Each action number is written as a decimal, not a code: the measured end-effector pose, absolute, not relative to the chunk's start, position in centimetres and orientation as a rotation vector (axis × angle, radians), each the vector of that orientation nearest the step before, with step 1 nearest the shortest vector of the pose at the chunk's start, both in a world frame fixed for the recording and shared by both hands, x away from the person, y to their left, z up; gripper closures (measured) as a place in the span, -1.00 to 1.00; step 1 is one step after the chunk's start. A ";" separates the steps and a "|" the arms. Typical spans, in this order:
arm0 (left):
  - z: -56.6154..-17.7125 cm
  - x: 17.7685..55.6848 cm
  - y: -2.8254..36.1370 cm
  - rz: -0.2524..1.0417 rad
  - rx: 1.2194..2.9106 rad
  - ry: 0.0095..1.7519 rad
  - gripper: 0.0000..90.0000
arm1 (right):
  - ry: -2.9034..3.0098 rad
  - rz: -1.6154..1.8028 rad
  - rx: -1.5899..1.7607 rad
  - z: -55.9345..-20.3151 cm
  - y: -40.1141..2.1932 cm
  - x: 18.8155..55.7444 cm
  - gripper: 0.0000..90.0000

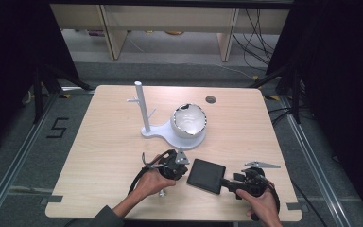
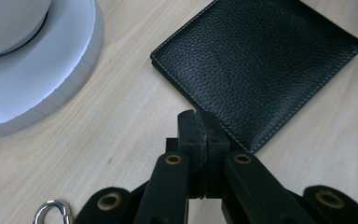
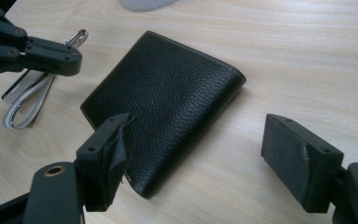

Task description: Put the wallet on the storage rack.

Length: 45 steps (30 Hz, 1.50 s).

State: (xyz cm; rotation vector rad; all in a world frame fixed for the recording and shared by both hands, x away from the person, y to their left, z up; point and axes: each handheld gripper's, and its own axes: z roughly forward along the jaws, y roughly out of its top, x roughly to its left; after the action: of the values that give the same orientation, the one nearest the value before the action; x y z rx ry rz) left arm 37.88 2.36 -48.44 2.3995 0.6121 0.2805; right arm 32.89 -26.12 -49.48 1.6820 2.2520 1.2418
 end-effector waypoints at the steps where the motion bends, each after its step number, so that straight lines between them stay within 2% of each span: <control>1: -48.6 38.0 2.3 0.278 2.403 0.615 0.98 | 2.252 1.234 1.686 -49.5 -26.1 32.9 -0.42; 19: -49.7 37.8 0.8 0.255 2.442 0.579 0.98 | 2.283 1.246 1.706 -50.0 -25.0 34.1 -0.35; 25: -49.7 37.6 0.8 0.252 2.446 0.579 0.98 | 2.287 1.279 1.764 -50.3 -24.5 34.7 -0.31; 32: -49.7 37.3 0.9 0.182 2.458 0.567 0.98 | 2.264 1.307 1.818 -50.5 -24.5 35.6 -0.31; 45: -49.7 36.5 0.3 0.181 2.465 0.547 0.98 | 2.206 1.355 1.947 -50.5 -24.6 36.7 -0.21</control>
State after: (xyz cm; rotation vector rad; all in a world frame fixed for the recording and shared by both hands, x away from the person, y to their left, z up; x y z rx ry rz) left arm 36.52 0.33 -49.71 2.4647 0.5467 0.1805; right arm 36.72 -24.60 -50.46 1.9472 2.2064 1.3553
